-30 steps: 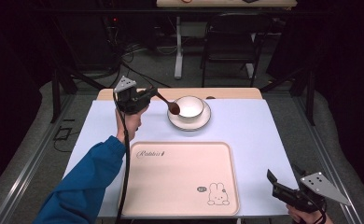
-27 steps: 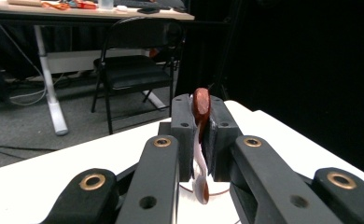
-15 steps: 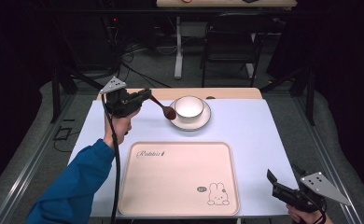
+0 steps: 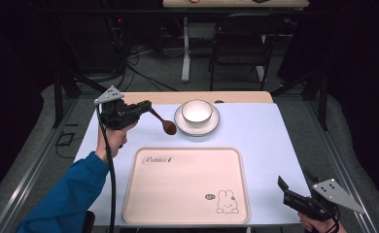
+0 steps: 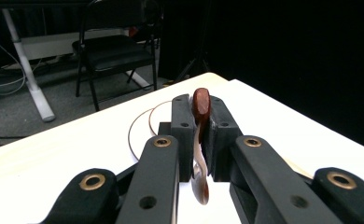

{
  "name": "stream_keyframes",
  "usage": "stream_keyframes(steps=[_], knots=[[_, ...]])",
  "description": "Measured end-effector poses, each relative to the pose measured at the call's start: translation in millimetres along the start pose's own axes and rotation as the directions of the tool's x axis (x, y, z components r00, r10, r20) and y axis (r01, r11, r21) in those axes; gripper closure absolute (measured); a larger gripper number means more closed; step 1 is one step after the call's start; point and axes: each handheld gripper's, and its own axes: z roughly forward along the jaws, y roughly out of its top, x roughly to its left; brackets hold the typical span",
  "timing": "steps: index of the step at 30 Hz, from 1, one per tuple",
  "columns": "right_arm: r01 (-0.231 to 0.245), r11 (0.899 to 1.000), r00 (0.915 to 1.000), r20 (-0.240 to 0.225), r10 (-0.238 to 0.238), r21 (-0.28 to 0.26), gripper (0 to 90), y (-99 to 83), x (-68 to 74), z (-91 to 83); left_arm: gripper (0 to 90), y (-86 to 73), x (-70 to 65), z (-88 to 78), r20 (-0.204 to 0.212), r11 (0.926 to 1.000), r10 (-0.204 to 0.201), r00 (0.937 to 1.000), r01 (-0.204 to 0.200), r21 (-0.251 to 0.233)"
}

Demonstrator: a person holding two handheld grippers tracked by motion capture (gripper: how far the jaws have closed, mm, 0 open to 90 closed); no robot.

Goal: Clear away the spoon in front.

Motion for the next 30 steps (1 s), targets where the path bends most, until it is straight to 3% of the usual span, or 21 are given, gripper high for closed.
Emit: stream_keyframes(steps=[16,30], knots=[[0.002,1.000,1.0000,0.004,-0.002,0.002,14.1,0.2,0.2,0.1,84.0,-15.2,1.1,-17.0,0.047,0.9959,-0.011,0.9988,0.007,0.091],[-0.002,1.000,1.0000,0.003,0.002,0.004,14.1,0.3,0.6,0.3,83.9,-27.8,1.3,-27.2,0.072,0.9827,-0.010,0.9973,-0.004,0.185]])
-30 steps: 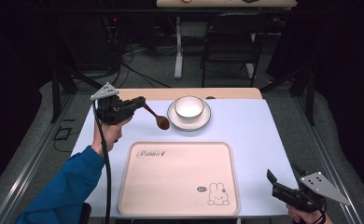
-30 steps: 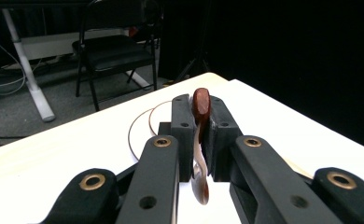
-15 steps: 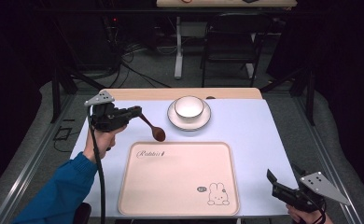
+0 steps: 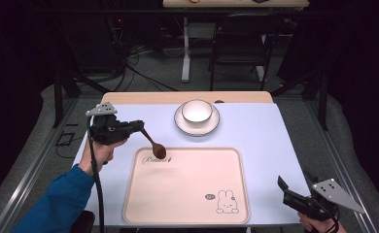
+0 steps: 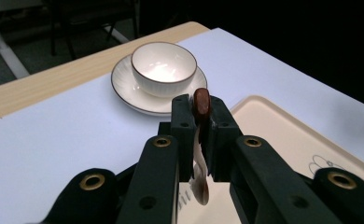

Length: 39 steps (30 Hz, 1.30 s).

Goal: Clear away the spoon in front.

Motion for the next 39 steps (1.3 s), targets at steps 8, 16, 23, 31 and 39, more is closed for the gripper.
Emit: stream_keyframes(steps=[8,16,23,31,39], knots=[[-0.002,1.000,1.0000,0.000,0.002,-0.002,14.1,0.0,0.2,0.2,83.9,-7.8,-0.7,-2.3,0.022,0.9989,-0.005,0.9997,0.004,0.048],[0.004,1.000,1.0000,0.003,-0.004,-0.002,14.1,0.1,-0.2,-0.1,83.9,-19.9,-3.5,-3.8,0.069,0.9909,-0.012,0.9976,0.002,0.135],[0.002,1.000,1.0000,0.001,-0.002,0.000,14.1,0.2,0.3,0.4,83.8,-30.7,-1.7,0.2,0.089,0.9823,-0.033,0.9954,0.016,0.186],[-0.001,1.000,1.0000,0.002,0.001,0.001,14.1,0.2,0.3,0.7,83.5,-29.3,6.7,10.9,0.099,0.9771,-0.059,0.9933,0.037,0.210],[0.001,1.000,1.0000,0.003,-0.001,-0.001,14.1,0.1,0.0,0.9,81.6,-31.0,13.3,26.1,0.069,0.9785,-0.075,0.9948,0.060,0.197]])
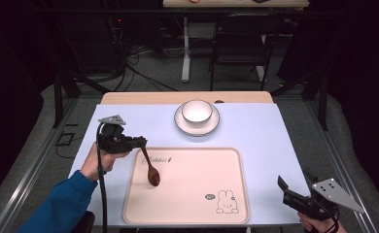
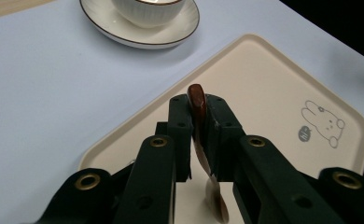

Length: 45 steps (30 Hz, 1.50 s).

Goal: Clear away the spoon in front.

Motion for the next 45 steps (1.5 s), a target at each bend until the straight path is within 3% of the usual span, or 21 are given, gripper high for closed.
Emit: stream_keyframes(steps=[12,45], knots=[[-0.001,1.000,1.0000,-0.002,0.001,0.002,14.1,0.0,0.2,-0.1,80.4,-4.9,10.3,10.0,-0.007,0.9987,-0.041,0.9991,0.041,-0.030],[-0.003,1.000,1.0000,-0.002,0.003,0.001,14.1,0.0,0.0,-0.6,73.9,-22.9,31.3,44.5,-0.046,0.9944,-0.083,0.9955,0.086,0.061]])
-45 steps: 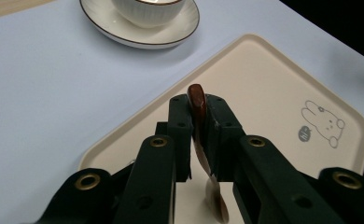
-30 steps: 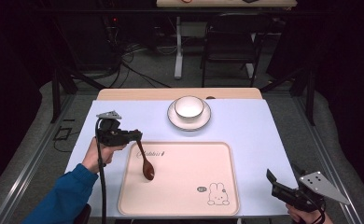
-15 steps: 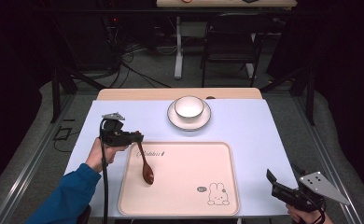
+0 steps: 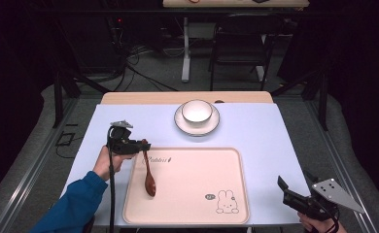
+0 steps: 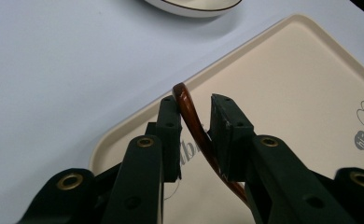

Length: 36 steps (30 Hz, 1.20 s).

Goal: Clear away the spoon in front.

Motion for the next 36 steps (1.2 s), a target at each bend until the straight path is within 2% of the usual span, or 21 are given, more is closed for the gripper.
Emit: stream_keyframes(steps=[6,17,25,36], knots=[[0.002,1.000,1.0000,0.000,-0.002,0.000,14.1,0.0,0.1,0.3,73.3,-5.0,1.0,8.4,-0.011,0.9996,-0.013,0.9998,0.014,0.026],[0.004,1.000,1.0000,0.002,-0.004,0.002,14.1,0.1,0.4,0.1,71.0,-11.7,4.9,19.0,-0.061,0.9973,-0.031,0.9976,0.035,0.065],[0.004,1.000,1.0000,0.003,-0.004,0.003,14.1,0.2,0.6,0.1,69.9,-15.1,4.4,25.3,-0.095,0.9954,-0.023,0.9952,0.031,0.091],[0.003,1.000,1.0000,0.005,-0.003,0.004,14.1,0.2,0.6,0.3,66.9,-16.1,4.6,28.1,-0.116,0.9939,-0.014,0.9931,0.027,0.107]])
